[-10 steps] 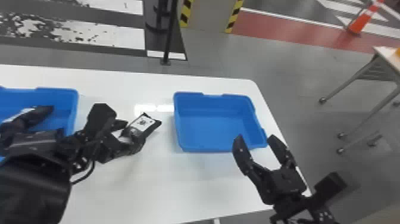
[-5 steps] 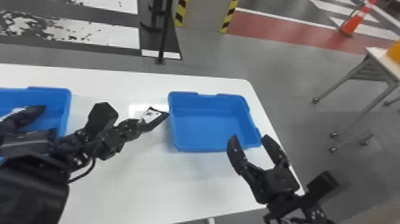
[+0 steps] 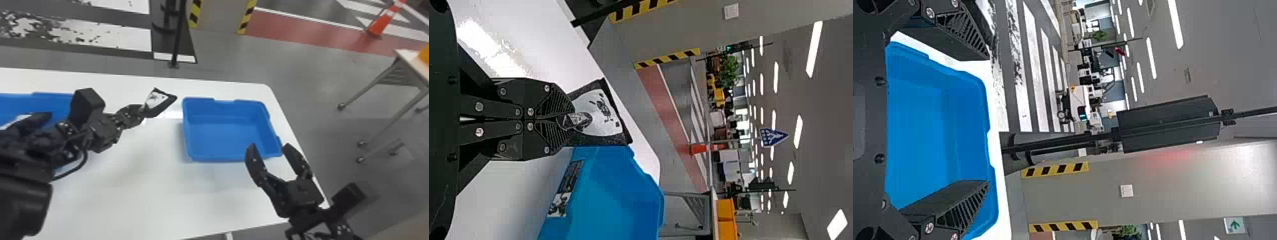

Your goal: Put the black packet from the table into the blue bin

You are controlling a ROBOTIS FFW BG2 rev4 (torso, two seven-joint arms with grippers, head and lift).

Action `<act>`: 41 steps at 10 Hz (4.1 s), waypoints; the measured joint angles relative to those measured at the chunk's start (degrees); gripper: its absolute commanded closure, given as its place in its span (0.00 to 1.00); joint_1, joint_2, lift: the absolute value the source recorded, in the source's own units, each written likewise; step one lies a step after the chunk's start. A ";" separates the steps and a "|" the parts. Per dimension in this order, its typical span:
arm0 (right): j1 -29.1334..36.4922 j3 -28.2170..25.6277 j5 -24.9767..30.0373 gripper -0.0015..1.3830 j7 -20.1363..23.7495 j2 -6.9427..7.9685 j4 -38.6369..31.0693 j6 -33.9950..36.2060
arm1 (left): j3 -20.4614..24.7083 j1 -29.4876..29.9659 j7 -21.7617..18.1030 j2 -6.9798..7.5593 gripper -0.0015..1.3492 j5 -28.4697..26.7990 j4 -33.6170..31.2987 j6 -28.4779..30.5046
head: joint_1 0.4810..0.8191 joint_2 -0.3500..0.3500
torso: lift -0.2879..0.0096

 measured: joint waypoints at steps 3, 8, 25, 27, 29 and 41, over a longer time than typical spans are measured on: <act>0.00 0.00 -0.07 0.10 0.00 0.00 -0.25 0.00 | 12.01 5.31 -2.23 2.59 0.90 -2.46 -9.13 3.58 | 0.63 0.26 | 0.60; -0.17 0.03 -0.11 0.10 0.00 0.00 -0.28 0.00 | 31.25 10.73 -2.12 2.43 0.87 -10.26 -11.02 3.94 | 0.63 0.64 | 0.60; 0.55 0.00 -0.72 0.10 0.00 0.00 -0.74 -0.14 | 29.95 51.13 23.58 -4.57 0.13 28.46 -38.94 -18.78 | 0.63 0.69 | 0.60; 0.76 0.00 -0.75 0.10 0.00 0.00 -0.89 -0.14 | 29.50 51.56 23.65 -4.31 0.13 29.58 -39.19 -19.29 | 0.63 0.69 | 0.60; 0.71 0.04 -0.75 0.10 0.00 0.00 -0.89 -0.14 | 28.36 51.58 23.65 -3.41 0.13 30.46 -39.19 -19.50 | 0.63 0.67 | 0.60; 0.99 0.02 -0.98 0.10 0.00 0.00 -0.84 -0.14 | 27.24 51.43 23.92 -2.84 0.13 31.81 -39.20 -19.70 | 0.63 0.65 | 0.60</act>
